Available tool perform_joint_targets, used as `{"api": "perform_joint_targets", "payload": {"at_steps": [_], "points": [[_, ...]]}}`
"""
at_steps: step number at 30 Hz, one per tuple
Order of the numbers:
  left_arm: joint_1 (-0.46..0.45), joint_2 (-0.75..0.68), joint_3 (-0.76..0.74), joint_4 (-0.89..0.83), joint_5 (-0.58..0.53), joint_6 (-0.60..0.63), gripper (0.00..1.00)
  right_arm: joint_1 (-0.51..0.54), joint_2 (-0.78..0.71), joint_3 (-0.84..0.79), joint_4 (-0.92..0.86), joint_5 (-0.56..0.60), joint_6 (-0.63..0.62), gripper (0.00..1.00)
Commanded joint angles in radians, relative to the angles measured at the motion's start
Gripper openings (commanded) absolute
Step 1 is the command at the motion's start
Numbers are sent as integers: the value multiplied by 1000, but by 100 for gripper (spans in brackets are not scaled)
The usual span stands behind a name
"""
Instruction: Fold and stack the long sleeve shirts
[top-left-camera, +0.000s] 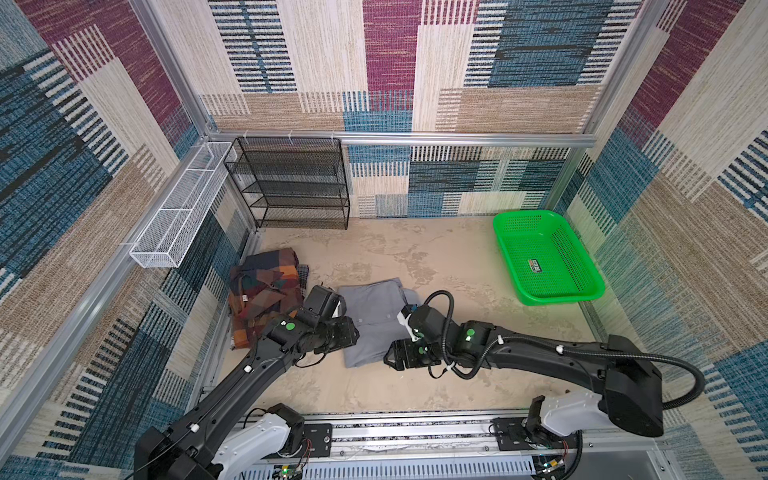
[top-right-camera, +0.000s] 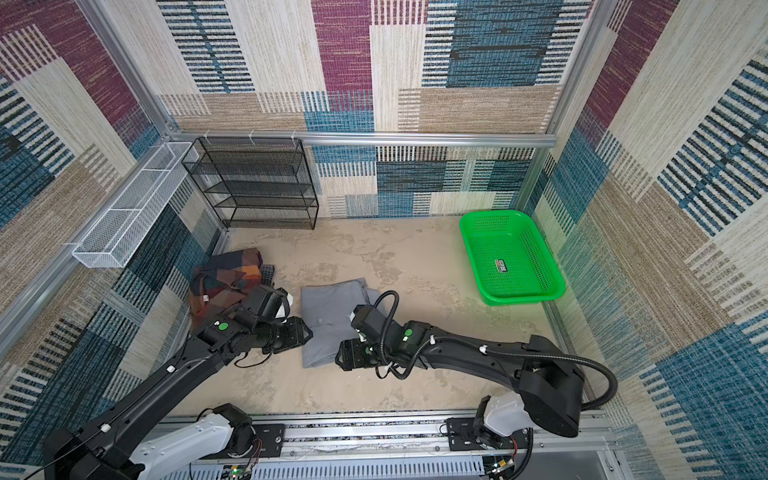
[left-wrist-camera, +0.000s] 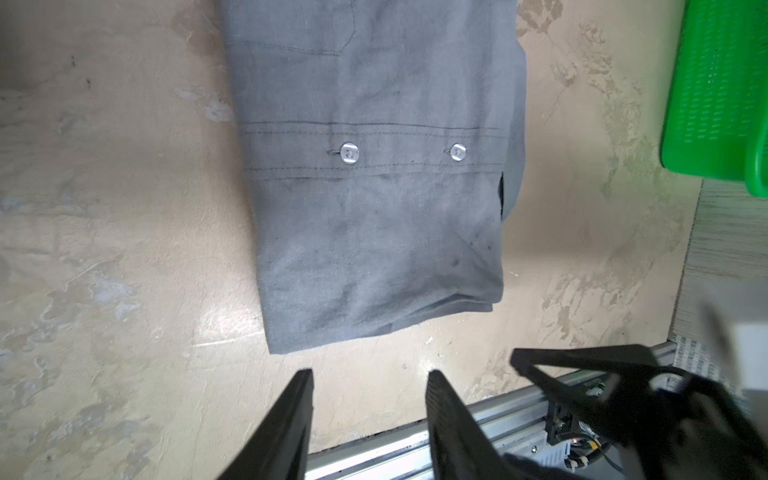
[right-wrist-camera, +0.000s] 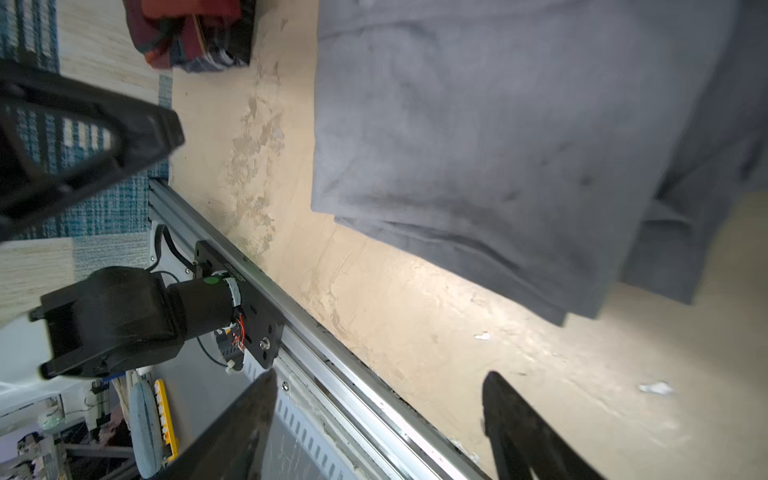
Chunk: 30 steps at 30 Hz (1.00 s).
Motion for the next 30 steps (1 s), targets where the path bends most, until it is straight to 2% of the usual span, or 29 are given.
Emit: {"api": "perform_joint_targets", "payload": {"at_steps": [1, 4, 6, 9, 15, 19, 25, 30], "points": [[-1, 23, -6, 7, 42, -30, 48, -144, -64, -47, -23, -6, -115, 81], [-7, 54, -6, 26, 53, -56, 49, -288, -14, -47, 35, -91, -245, 81], [-13, 82, -6, 42, 60, -79, 49, -333, 72, 4, 35, -73, -344, 81], [-26, 135, 2, 70, 75, -108, 50, -392, 173, 52, 70, -133, -396, 82], [-47, 259, 66, 82, 52, -155, 52, -496, 296, 52, 204, -179, -445, 83], [-57, 342, 135, 90, 38, -170, 52, -526, 384, 67, 280, -272, -454, 81], [-57, 487, 221, 119, 32, -172, 52, -526, 438, 66, 389, -303, -456, 81], [-57, 604, 267, 135, 17, -161, 51, -528, 497, 28, 492, -382, -441, 80]]}}
